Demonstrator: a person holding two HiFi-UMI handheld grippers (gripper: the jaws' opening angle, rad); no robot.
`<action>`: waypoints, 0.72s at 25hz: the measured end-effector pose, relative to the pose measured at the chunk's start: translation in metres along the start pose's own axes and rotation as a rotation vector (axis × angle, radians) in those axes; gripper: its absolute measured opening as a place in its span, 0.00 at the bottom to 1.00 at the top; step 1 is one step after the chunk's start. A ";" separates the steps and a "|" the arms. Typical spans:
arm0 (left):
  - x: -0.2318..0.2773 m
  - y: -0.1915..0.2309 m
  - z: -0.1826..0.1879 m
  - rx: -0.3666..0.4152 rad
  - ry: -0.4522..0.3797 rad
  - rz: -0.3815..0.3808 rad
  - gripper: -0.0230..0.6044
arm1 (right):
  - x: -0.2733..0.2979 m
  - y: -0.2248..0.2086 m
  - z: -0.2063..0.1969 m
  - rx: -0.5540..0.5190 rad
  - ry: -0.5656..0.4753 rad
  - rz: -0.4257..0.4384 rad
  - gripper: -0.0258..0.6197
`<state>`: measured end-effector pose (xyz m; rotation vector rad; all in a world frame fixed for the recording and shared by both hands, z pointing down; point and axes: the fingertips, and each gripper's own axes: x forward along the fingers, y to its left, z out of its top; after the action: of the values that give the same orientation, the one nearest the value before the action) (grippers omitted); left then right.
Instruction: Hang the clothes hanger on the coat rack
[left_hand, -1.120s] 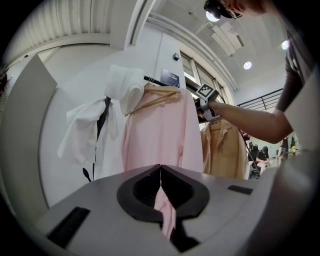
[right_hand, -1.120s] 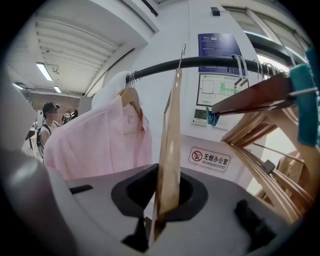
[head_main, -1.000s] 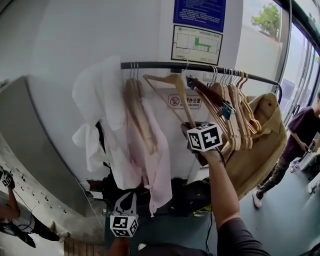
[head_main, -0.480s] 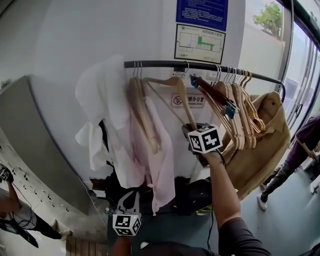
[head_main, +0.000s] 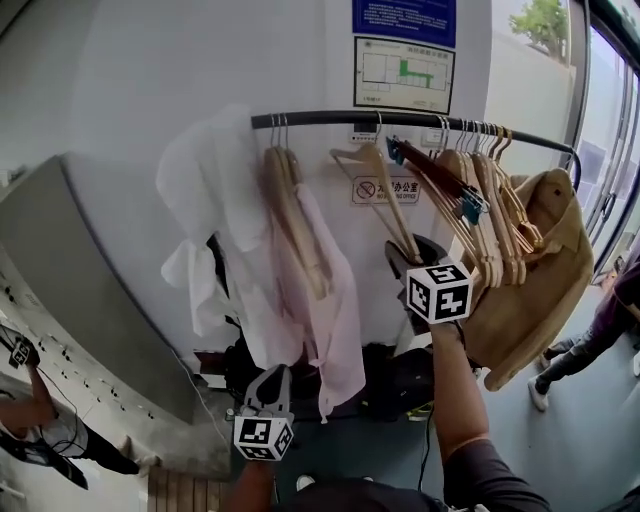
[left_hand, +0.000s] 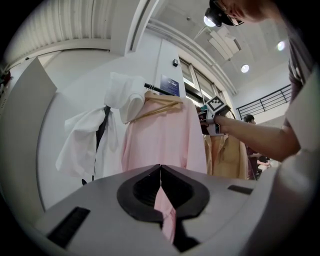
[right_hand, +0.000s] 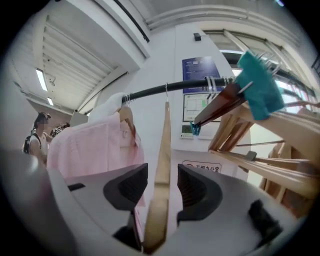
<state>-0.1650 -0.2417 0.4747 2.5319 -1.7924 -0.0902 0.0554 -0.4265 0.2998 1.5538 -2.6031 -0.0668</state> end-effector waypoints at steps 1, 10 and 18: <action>0.001 -0.003 0.002 -0.001 -0.004 -0.008 0.05 | -0.012 -0.003 0.002 0.004 -0.029 -0.022 0.31; 0.006 -0.031 0.010 -0.003 -0.011 -0.081 0.05 | -0.108 0.022 -0.046 0.014 -0.131 -0.156 0.34; 0.012 -0.047 0.009 -0.002 -0.005 -0.117 0.05 | -0.146 0.092 -0.153 0.041 -0.030 -0.106 0.21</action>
<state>-0.1180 -0.2372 0.4623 2.6358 -1.6440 -0.1010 0.0616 -0.2520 0.4497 1.7177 -2.5584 -0.0459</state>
